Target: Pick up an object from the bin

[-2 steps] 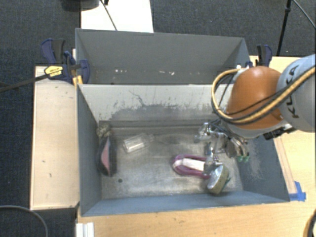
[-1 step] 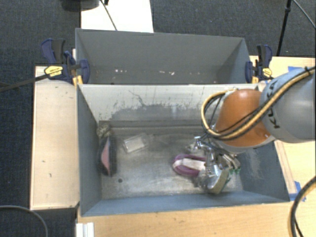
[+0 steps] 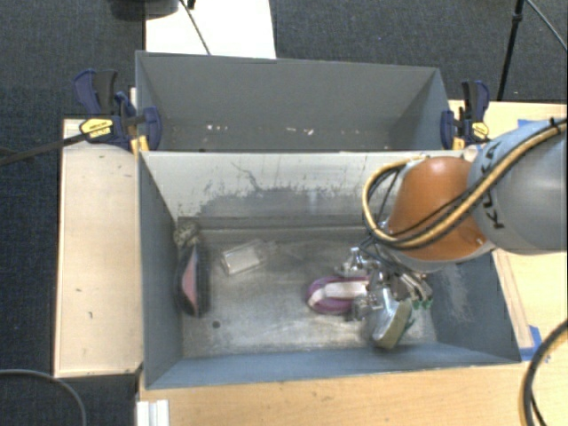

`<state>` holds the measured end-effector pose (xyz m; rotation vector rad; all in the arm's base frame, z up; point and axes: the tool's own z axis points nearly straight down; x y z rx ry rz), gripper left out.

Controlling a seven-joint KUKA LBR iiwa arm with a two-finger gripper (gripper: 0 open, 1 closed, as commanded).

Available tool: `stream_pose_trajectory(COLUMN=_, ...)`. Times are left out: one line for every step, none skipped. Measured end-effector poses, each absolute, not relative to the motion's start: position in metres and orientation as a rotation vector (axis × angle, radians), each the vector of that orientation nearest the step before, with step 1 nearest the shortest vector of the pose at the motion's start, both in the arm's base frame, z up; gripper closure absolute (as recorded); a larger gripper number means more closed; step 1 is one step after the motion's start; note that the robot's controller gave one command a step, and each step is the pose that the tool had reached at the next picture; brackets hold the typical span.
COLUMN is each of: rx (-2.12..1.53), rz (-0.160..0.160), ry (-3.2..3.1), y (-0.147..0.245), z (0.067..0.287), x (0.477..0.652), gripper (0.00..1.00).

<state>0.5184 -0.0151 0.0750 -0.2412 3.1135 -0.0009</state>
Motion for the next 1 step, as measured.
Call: stream_pose_trajectory(rx=-0.451, rz=-0.001, ry=3.100, y=0.0098, z=0.2160, x=0.5283, gripper=1.00)
